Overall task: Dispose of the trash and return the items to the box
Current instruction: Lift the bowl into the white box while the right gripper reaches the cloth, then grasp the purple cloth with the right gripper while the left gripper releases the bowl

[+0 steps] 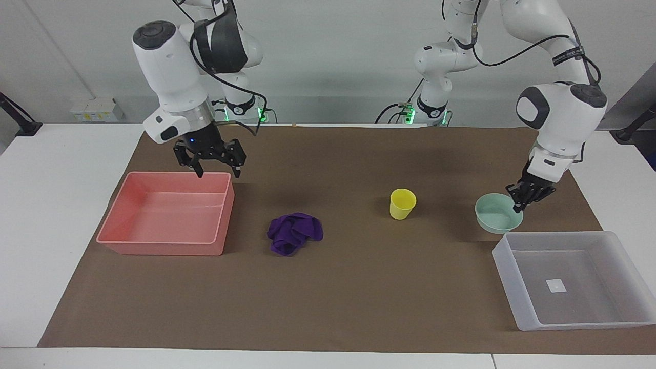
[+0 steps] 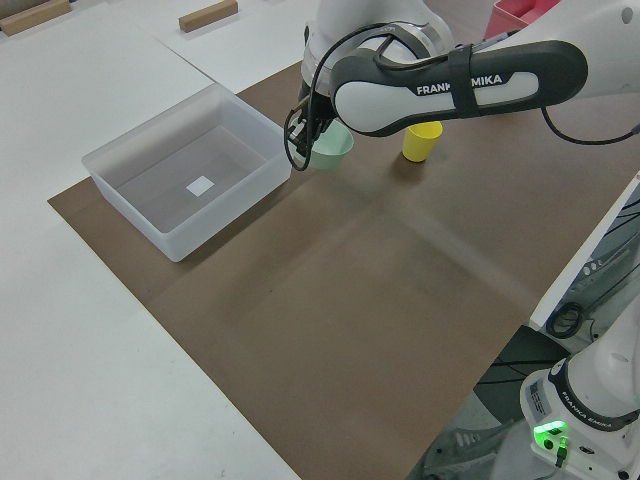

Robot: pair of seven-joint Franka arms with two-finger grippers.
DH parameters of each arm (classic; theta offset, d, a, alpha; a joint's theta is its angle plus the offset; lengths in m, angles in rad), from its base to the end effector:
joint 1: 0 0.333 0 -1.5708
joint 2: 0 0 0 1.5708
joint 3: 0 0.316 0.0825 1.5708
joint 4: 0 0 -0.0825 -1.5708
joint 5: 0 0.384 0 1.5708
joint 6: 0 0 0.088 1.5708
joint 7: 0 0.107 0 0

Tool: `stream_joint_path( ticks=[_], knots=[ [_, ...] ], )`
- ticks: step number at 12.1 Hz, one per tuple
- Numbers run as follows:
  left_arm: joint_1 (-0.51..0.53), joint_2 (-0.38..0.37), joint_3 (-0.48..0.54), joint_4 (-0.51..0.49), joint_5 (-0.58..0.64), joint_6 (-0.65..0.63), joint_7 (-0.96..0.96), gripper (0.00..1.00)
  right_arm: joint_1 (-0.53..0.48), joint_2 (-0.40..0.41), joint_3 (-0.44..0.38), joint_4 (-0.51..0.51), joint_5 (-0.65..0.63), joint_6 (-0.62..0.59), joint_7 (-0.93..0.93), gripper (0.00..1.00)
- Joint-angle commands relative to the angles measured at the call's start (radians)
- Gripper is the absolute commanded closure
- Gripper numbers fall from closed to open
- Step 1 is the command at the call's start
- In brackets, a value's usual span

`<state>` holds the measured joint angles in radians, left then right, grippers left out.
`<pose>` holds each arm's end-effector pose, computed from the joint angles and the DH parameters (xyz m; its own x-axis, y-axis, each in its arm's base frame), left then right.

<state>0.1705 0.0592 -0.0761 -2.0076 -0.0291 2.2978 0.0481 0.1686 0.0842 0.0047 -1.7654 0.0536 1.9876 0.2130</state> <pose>0.5856 0.0554 0.4495 0.9711 0.0642 0.2300 0.0615 -0.9979 0.0190 0.5930 0.1071 0.5208 0.9904 -0.0625 0.1229 -0.0529 -0.9954 -0.0797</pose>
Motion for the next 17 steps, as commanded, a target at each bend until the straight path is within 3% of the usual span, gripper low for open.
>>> stream_joint_path(
  ticks=[1,6,9,12,16,17],
  knots=[
    [0.041,0.06,-0.007,0.091,0.0,-0.018,0.022,1.0,0.037,0.061,0.003,-0.048,0.009,0.145,0.031,0.0],
    [0.072,0.209,-0.005,0.35,0.003,-0.055,0.019,1.0,0.101,0.156,0.003,-0.149,0.009,0.396,0.029,0.0],
    [0.092,0.345,-0.007,0.539,0.011,-0.128,0.021,1.0,0.143,0.209,0.003,-0.19,0.009,0.491,0.022,0.0],
    [0.104,0.522,-0.008,0.8,0.012,-0.271,0.019,1.0,0.173,0.265,0.003,-0.203,0.009,0.549,-0.01,0.0],
    [0.112,0.591,-0.01,0.81,0.003,-0.23,0.019,1.0,0.17,0.282,0.001,-0.238,0.009,0.557,-0.086,0.0],
    [0.112,0.6,-0.011,0.803,-0.002,-0.228,0.019,1.0,0.17,0.284,0.001,-0.236,0.009,0.557,-0.086,0.04]
  ],
)
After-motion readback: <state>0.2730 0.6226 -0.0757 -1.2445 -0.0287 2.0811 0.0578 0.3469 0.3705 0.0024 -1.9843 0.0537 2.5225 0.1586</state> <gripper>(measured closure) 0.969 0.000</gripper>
